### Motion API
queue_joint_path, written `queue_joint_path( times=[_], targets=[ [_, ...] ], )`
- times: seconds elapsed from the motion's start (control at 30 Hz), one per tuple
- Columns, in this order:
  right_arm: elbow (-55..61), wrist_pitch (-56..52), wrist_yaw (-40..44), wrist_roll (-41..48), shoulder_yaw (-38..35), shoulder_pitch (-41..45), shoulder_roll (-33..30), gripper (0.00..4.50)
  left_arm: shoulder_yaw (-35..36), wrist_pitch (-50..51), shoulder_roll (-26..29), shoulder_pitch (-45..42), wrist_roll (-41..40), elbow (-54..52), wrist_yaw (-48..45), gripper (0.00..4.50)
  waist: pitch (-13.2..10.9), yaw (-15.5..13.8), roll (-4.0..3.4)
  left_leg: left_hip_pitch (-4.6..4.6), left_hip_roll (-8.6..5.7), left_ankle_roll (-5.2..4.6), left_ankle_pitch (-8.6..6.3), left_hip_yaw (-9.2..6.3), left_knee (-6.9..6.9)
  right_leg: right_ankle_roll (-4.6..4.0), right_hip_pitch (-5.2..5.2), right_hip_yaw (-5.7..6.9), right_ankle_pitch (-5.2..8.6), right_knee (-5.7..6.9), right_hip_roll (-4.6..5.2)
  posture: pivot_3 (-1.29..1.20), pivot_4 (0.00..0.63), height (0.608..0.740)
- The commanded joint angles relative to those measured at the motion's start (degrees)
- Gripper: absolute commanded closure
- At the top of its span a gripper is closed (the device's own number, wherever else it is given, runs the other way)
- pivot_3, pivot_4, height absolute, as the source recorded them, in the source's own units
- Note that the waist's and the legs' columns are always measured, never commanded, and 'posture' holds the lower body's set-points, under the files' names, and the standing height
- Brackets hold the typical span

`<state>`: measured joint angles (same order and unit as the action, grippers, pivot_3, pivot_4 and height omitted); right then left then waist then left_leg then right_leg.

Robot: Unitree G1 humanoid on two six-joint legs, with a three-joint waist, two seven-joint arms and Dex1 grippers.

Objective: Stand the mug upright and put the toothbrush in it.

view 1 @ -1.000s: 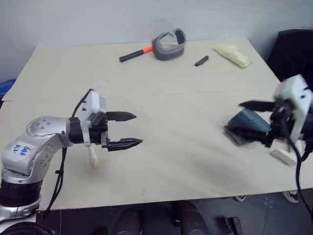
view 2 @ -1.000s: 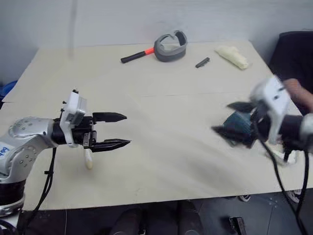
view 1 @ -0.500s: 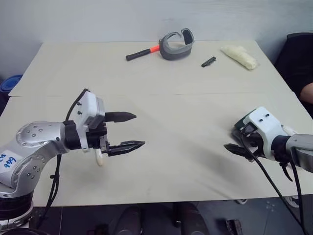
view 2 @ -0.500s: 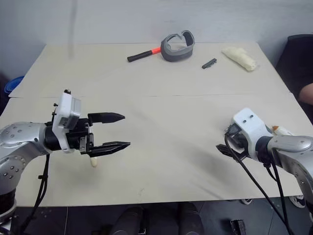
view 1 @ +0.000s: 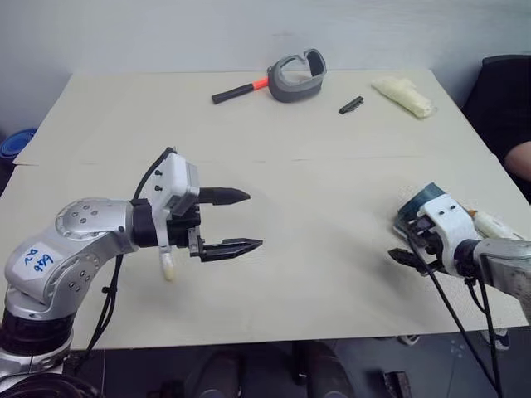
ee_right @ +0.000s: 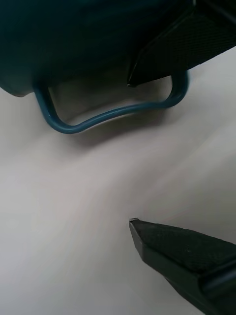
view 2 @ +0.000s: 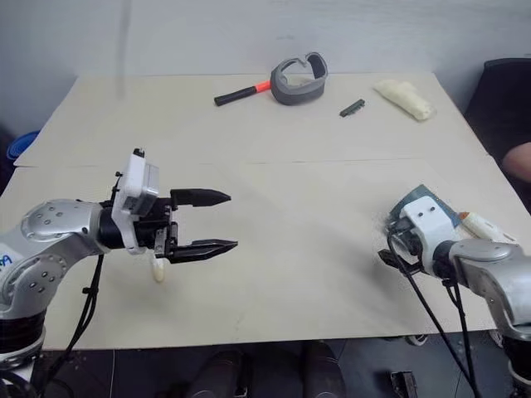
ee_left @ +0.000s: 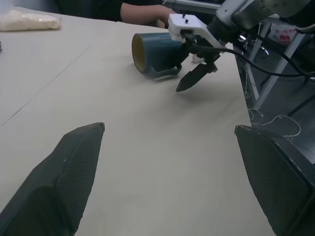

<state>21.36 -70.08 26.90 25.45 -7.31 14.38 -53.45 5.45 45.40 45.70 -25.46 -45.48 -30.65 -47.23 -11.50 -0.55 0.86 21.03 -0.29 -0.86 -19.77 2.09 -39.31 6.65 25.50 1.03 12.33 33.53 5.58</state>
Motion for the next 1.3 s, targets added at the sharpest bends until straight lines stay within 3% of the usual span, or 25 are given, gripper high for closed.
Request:
queue_joint_path(
  times=[0.03,0.2,0.23,0.33,0.7,0.8,0.93,1.13,1.3],
  targets=[
    [-3.5,4.3,1.0,-2.7,1.5,1.1,-0.6,0.03,-0.1,-1.9,0.2,-0.7,1.0,-0.2,-0.7,0.00,0.0,0.3,0.02,0.01,0.00,-0.01,0.00,-0.01,0.00,0.00,0.00,0.01,-0.01,-0.01,0.00,0.00,0.150,0.740],
    [-7.7,8.6,3.6,-4.9,4.2,3.1,-1.3,0.03,-0.4,-2.1,-0.2,-0.5,1.4,-0.6,-0.4,0.00,0.1,0.7,0.12,-0.04,0.01,-0.01,0.01,-0.02,0.00,0.00,-0.02,-0.04,-0.04,-0.01,0.00,0.00,0.150,0.740],
    [-8.2,9.1,4.0,-5.2,4.5,3.5,-1.3,0.21,-0.4,-2.1,-0.2,-0.5,1.4,-0.7,-0.3,0.00,0.1,0.7,0.13,-0.06,0.01,-0.01,0.01,-0.02,0.00,0.00,-0.02,-0.06,-0.04,-0.01,0.00,0.00,0.150,0.740],
    [-9.2,10.6,5.5,-5.8,5.4,4.6,-1.2,0.90,-0.1,-2.1,-0.1,-0.4,1.3,-0.7,-0.2,0.00,0.1,0.7,0.14,-0.09,0.01,-0.01,0.02,-0.02,-0.01,-0.01,-0.03,-0.08,-0.05,-0.03,0.00,0.00,0.150,0.740],
    [-8.9,10.7,7.9,-4.4,6.3,7.9,2.1,4.48,0.7,-2.2,0.1,-0.2,1.1,-0.7,0.0,0.00,0.1,0.7,0.23,-0.08,0.02,0.01,0.03,0.00,-0.01,0.00,-0.03,-0.08,-0.07,0.01,0.00,0.00,0.150,0.740],
    [-6.3,12.4,8.0,0.9,2.9,12.3,10.5,4.48,1.3,-2.0,0.6,-0.3,0.5,-0.8,-0.2,0.00,0.4,1.1,0.62,-0.10,0.15,0.05,0.03,-0.02,-0.01,-0.11,-0.03,-0.05,-0.10,0.01,-0.14,0.00,0.150,0.740],
    [-5.5,13.1,6.3,5.0,0.5,18.3,21.6,4.48,2.7,-1.9,1.6,0.0,0.4,-0.2,-0.8,0.00,0.4,2.3,0.60,-0.17,0.25,0.20,0.11,0.00,0.01,-0.24,-0.01,-0.08,-0.18,0.08,-0.21,0.00,0.150,0.740],
    [-12.1,30.1,8.0,0.6,11.9,22.0,38.7,4.48,12.8,-1.2,8.1,6.8,1.8,2.1,-1.4,0.00,0.3,2.5,0.53,-0.17,0.31,0.28,0.13,0.02,0.18,-0.36,0.17,-0.03,-0.11,0.13,-0.22,0.00,0.150,0.740],
    [-21.3,44.6,12.1,-2.1,16.1,21.5,47.0,4.48,18.6,-1.0,12.0,11.4,1.7,2.4,-2.2,0.00,0.3,1.8,0.49,0.19,0.37,0.58,0.30,-0.06,0.19,-0.41,0.43,0.11,-0.08,0.14,0.03,0.00,0.150,0.740]
  ],
)
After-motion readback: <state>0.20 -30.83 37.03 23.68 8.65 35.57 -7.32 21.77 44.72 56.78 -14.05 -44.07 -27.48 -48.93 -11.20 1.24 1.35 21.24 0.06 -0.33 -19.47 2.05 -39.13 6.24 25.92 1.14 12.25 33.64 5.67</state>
